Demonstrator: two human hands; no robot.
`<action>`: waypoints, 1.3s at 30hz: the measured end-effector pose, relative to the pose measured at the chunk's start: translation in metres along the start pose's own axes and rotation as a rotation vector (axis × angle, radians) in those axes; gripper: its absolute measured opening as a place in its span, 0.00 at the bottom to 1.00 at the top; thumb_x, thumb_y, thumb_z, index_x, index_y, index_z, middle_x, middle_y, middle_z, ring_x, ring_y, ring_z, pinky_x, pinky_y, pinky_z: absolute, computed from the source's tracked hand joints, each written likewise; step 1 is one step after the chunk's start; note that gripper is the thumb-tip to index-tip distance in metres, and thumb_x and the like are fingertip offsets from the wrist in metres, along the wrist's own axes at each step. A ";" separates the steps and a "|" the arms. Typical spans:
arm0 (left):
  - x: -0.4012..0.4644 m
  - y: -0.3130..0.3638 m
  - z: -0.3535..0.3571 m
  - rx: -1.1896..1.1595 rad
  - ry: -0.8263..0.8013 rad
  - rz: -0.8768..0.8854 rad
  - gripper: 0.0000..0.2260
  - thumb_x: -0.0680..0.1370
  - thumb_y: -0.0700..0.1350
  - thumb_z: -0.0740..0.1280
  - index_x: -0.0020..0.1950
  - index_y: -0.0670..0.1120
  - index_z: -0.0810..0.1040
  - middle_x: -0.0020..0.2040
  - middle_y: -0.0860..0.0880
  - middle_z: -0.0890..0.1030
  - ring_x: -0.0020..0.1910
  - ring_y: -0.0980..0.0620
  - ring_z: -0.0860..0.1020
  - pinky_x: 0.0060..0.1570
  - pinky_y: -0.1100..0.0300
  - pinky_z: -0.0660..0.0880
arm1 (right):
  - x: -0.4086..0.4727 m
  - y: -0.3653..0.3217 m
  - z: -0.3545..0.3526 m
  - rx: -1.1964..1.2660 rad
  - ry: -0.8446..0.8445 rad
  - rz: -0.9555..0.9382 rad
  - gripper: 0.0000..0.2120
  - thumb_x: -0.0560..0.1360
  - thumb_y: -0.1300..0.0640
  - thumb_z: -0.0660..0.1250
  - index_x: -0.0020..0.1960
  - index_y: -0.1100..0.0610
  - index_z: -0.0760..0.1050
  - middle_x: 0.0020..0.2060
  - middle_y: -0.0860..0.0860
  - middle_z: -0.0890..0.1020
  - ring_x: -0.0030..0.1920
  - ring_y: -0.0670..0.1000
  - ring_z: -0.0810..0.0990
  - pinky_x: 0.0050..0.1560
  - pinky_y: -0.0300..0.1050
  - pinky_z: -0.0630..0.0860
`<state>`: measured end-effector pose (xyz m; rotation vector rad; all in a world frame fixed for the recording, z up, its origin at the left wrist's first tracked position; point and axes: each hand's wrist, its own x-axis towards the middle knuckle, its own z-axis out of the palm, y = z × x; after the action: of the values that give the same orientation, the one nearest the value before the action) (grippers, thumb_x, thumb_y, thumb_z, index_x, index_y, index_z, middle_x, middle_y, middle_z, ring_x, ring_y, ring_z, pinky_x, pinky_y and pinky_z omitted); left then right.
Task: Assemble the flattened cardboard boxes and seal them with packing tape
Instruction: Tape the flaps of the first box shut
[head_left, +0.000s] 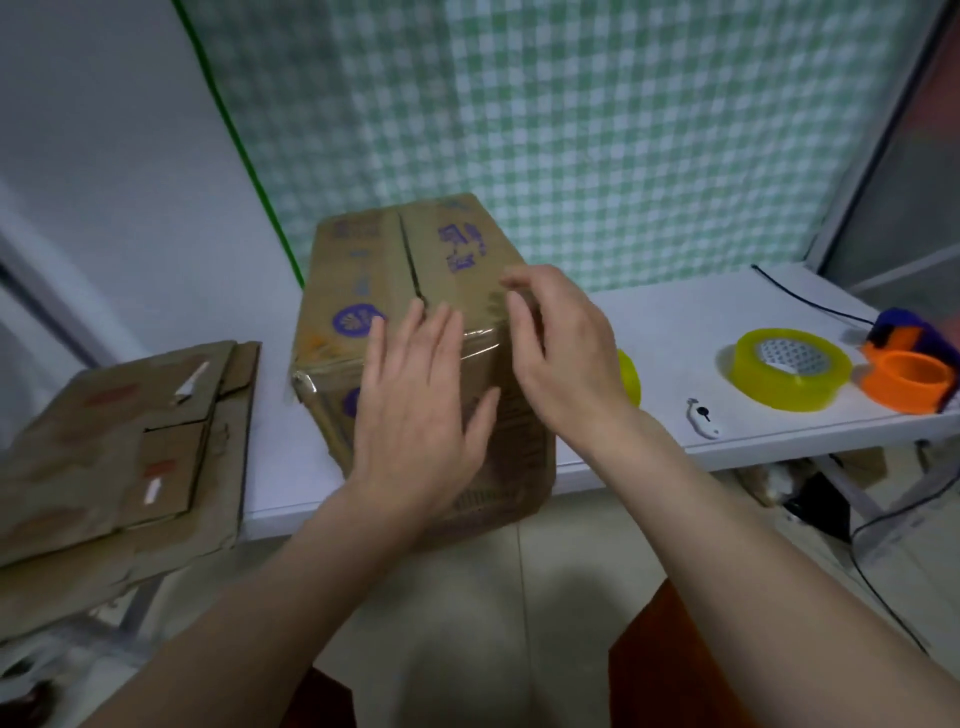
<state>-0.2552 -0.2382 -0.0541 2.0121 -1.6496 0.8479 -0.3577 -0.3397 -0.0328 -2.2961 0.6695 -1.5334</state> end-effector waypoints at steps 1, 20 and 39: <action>-0.004 -0.003 0.003 0.024 -0.022 0.015 0.30 0.76 0.54 0.62 0.72 0.37 0.68 0.70 0.40 0.72 0.72 0.41 0.67 0.74 0.44 0.54 | 0.006 0.002 0.007 -0.036 -0.060 0.081 0.12 0.79 0.58 0.58 0.55 0.61 0.77 0.51 0.56 0.81 0.52 0.57 0.78 0.52 0.45 0.69; -0.011 -0.030 0.021 0.170 0.085 0.198 0.30 0.77 0.58 0.61 0.74 0.41 0.66 0.71 0.40 0.69 0.69 0.42 0.68 0.70 0.50 0.58 | -0.017 0.066 0.017 0.229 -0.213 0.168 0.27 0.73 0.39 0.61 0.70 0.44 0.62 0.71 0.47 0.64 0.71 0.44 0.64 0.65 0.32 0.63; -0.001 -0.122 0.019 -0.626 0.265 -0.080 0.20 0.70 0.56 0.73 0.53 0.41 0.82 0.53 0.48 0.81 0.56 0.51 0.78 0.65 0.54 0.70 | 0.026 0.030 0.011 -0.424 -0.521 -0.380 0.29 0.77 0.35 0.50 0.67 0.52 0.73 0.65 0.51 0.76 0.68 0.54 0.72 0.68 0.55 0.67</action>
<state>-0.1334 -0.2225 -0.0608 1.4529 -1.4398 0.4604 -0.3451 -0.3788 -0.0315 -3.1169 0.4599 -0.8892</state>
